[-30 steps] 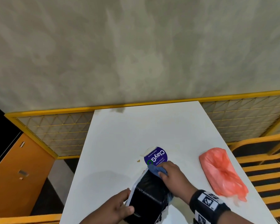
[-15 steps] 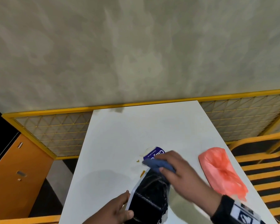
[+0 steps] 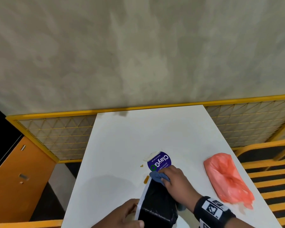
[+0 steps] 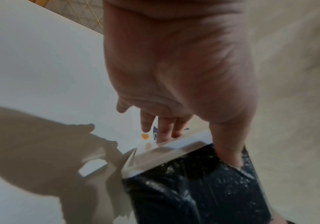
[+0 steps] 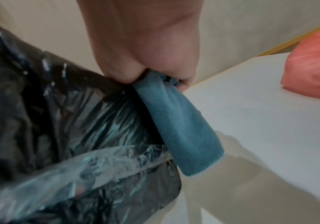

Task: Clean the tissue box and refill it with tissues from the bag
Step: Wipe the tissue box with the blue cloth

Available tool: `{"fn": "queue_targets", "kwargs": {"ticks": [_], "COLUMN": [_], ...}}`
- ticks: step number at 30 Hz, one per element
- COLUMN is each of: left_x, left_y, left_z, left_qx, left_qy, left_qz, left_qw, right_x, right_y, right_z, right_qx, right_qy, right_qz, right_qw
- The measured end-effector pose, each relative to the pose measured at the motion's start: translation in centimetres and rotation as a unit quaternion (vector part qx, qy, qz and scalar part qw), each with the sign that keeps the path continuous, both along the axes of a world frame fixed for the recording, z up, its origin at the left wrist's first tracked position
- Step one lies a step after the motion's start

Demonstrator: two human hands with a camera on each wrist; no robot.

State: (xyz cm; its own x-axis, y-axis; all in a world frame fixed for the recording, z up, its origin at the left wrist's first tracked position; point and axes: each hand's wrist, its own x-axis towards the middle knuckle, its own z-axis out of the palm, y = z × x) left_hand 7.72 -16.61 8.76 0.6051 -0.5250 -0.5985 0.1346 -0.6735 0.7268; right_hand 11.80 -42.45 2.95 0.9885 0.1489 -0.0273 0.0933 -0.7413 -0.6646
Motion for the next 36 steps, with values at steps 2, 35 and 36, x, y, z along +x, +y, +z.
{"fn": "queue_targets", "kwargs": {"ticks": [2, 35, 36], "left_x": [0.2, 3.7, 3.6], "left_y": [-0.5, -2.5, -2.4], "left_z": [-0.3, 1.9, 2.0], "left_qx": [-0.008, -0.115, -0.143], "left_qy": [0.000, 0.100, 0.089], "left_qz": [0.038, 0.050, 0.053], "left_qw": [0.999, 0.987, 0.984], "right_x": [0.5, -0.8, -0.8], "right_y": [-0.3, -0.2, -0.5], "right_z": [0.0, 10.6, 11.8], "right_qx": [0.009, 0.298, 0.300], "right_qy": [0.010, 0.083, 0.036], "right_qz": [-0.020, -0.090, -0.102], "right_qw": [1.000, 0.947, 0.948]}}
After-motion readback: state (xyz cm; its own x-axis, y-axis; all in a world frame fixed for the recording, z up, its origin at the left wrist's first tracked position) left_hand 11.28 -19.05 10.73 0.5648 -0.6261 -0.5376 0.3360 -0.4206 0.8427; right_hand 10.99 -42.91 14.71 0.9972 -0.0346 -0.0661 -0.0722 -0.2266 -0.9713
